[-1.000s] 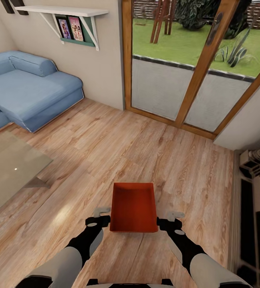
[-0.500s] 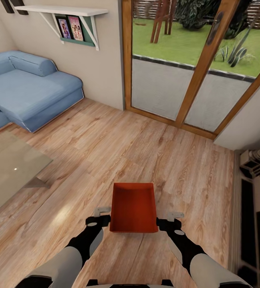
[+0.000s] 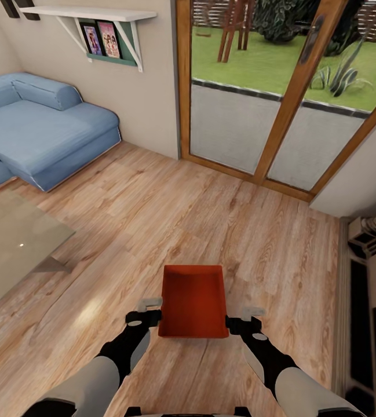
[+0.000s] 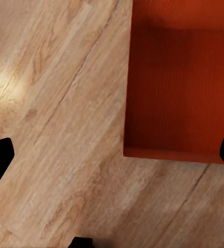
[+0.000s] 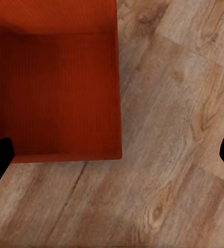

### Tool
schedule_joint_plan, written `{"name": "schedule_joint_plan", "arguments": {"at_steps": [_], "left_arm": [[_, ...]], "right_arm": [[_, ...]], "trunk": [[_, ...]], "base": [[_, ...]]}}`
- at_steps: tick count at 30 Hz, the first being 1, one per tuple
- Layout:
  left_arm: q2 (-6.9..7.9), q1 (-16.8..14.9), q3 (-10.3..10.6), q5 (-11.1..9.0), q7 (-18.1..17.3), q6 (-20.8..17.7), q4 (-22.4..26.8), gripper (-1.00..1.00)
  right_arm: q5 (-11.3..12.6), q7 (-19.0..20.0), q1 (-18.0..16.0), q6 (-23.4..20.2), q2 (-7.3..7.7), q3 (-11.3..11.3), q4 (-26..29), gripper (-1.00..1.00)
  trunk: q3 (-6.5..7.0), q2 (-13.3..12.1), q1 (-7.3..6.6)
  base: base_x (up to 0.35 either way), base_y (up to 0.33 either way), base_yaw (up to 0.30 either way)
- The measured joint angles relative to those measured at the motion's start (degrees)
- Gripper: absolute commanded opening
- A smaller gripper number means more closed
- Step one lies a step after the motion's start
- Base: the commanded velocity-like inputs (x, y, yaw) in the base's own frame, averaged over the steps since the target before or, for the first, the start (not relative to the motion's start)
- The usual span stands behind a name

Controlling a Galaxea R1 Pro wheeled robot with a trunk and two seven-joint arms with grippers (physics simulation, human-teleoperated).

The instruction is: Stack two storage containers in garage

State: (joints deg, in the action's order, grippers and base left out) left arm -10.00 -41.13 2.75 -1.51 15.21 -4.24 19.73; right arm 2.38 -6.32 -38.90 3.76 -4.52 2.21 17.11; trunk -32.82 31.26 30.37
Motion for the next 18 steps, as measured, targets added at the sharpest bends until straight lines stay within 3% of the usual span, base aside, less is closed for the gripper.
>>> {"name": "schedule_joint_plan", "arguments": {"at_steps": [2,7,18], "left_arm": [[0.00,0.01,3.40,0.00,-0.61,-0.02,0.03,1.00],[0.00,0.01,6.67,-0.14,-3.26,0.00,0.05,1.00],[0.00,0.01,6.76,-1.61,-3.12,0.05,1.24,1.00]], "right_arm": [[-0.05,2.37,0.00,-1.85,0.05,0.01,0.00,1.00],[-0.17,3.66,0.00,-1.98,0.08,-0.18,0.00,1.00],[0.70,2.78,0.00,0.35,-0.35,-1.15,-0.11,1.00]], "trunk": [[-0.36,0.80,0.44],[-1.26,2.81,1.54],[-3.24,7.23,3.96]], "base": [[0.000,0.000,0.000],[0.000,0.000,0.000],[0.000,0.000,0.000]]}}
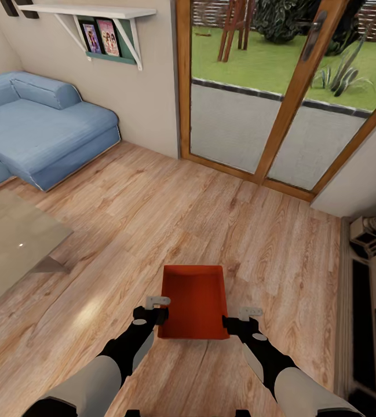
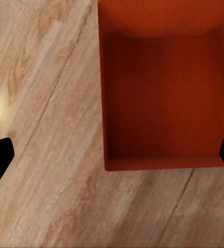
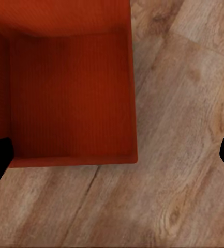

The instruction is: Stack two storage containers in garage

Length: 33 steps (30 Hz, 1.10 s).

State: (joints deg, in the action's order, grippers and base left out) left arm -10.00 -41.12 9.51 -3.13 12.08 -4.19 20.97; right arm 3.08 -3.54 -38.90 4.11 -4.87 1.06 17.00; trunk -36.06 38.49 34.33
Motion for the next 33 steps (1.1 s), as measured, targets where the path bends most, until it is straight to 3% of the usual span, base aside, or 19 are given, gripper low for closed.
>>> {"name": "schedule_joint_plan", "arguments": {"at_steps": [8,15,23,29,33], "left_arm": [[0.00,0.00,-0.07,-0.47,1.36,-0.01,-0.04,1.00],[0.00,0.00,-0.08,-0.60,3.56,-0.01,-0.52,1.00],[0.00,0.00,-0.08,-0.62,3.81,0.05,0.03,1.00],[0.00,0.00,-0.09,-1.42,3.82,0.18,0.30,1.00],[0.00,0.00,-0.10,-2.15,3.82,0.08,0.38,1.00]], "right_arm": [[0.10,-1.09,0.00,1.24,-0.11,-1.74,-0.07,1.00],[0.10,-4.42,0.00,1.28,-0.17,-1.93,-0.08,1.00],[0.09,-4.90,0.00,1.34,-1.01,-1.85,-0.08,1.00],[0.09,-4.92,0.00,1.35,-1.00,-1.79,-0.08,1.00],[0.08,-4.92,0.00,1.32,-1.00,-1.77,-0.08,1.00]], "trunk": [[-1.44,3.21,1.76],[-2.70,6.02,3.30],[-4.14,9.24,5.06],[-4.14,9.25,5.06],[-4.85,10.84,5.93]], "base": [[0.000,0.000,0.000],[0.000,0.000,0.000],[0.000,0.000,0.000],[0.000,0.000,0.000],[0.000,0.000,0.000]]}}
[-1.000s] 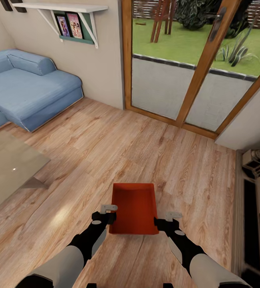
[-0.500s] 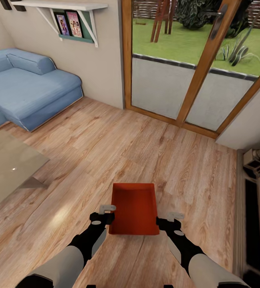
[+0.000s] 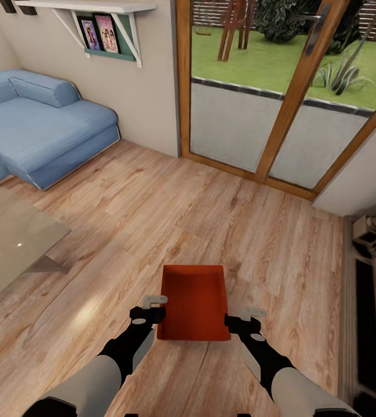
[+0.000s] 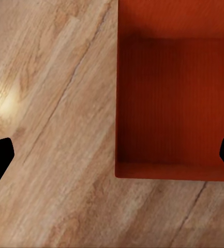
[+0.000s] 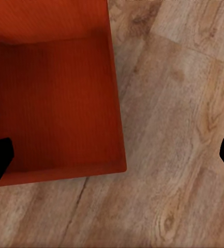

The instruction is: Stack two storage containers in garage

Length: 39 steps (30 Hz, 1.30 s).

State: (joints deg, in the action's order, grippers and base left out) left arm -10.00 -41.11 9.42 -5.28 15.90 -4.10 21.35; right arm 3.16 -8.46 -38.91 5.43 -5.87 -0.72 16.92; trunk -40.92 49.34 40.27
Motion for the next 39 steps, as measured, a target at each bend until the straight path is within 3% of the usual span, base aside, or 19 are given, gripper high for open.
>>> {"name": "schedule_joint_plan", "arguments": {"at_steps": [9,39], "left_arm": [[0.00,0.00,0.00,-0.28,-0.04,0.04,0.02,1.00],[0.00,0.00,-0.14,-0.37,0.00,-0.05,-0.19,1.00]], "right_arm": [[-0.42,0.02,0.00,-0.01,-0.07,0.21,0.00,1.00],[-0.96,0.07,0.00,-0.55,0.05,0.71,0.09,1.00]], "trunk": [[-0.01,0.02,0.01],[-5.39,12.04,6.59]], "base": [[0.000,0.000,0.000],[0.000,0.000,0.000]]}}
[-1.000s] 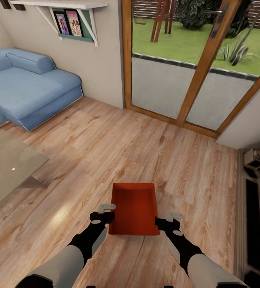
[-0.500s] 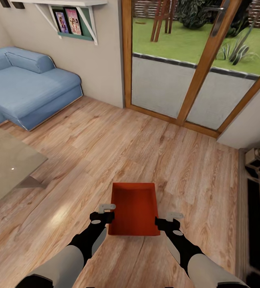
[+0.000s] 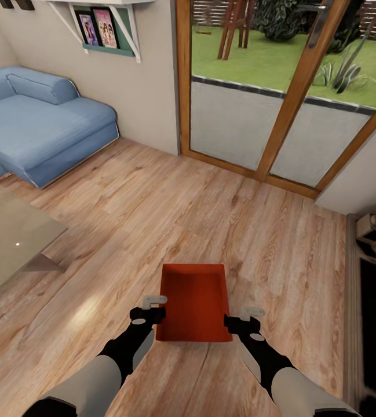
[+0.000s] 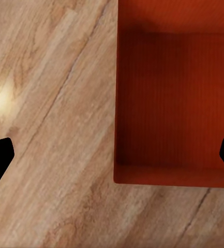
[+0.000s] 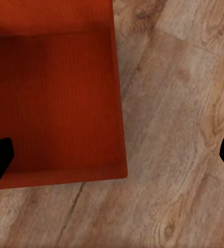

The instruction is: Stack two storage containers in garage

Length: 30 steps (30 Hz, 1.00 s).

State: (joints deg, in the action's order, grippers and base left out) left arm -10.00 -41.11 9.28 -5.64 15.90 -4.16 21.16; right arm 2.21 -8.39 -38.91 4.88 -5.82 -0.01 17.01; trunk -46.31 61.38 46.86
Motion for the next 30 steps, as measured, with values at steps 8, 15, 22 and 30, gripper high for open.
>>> {"name": "schedule_joint_plan", "arguments": {"at_steps": [8,15,22,30], "left_arm": [[0.00,0.00,-0.13,-0.01,-0.08,0.00,-0.12,1.00],[0.00,0.00,-0.13,-0.01,-0.04,0.00,-0.06,1.00],[0.00,0.00,-0.21,-0.02,-0.03,-0.48,-0.04,1.00],[0.00,0.00,-0.22,-0.16,-0.01,-1.37,-0.50,1.00]], "right_arm": [[0.07,0.37,0.00,0.02,0.03,0.16,0.00,1.00],[-0.13,0.14,0.00,-0.38,0.03,0.22,0.02,1.00],[-0.21,-0.01,0.00,-3.04,0.74,0.07,0.40,1.00],[-0.30,-0.04,-1.34,-6.64,0.92,0.00,0.81,1.00]], "trunk": [[-1.44,3.21,1.76],[-2.69,6.02,3.30],[-3.95,8.83,4.83],[-5.39,12.04,6.59]], "base": [[0.000,0.000,0.000],[0.000,0.000,0.000],[0.000,0.000,0.000],[0.000,0.000,0.000]]}}
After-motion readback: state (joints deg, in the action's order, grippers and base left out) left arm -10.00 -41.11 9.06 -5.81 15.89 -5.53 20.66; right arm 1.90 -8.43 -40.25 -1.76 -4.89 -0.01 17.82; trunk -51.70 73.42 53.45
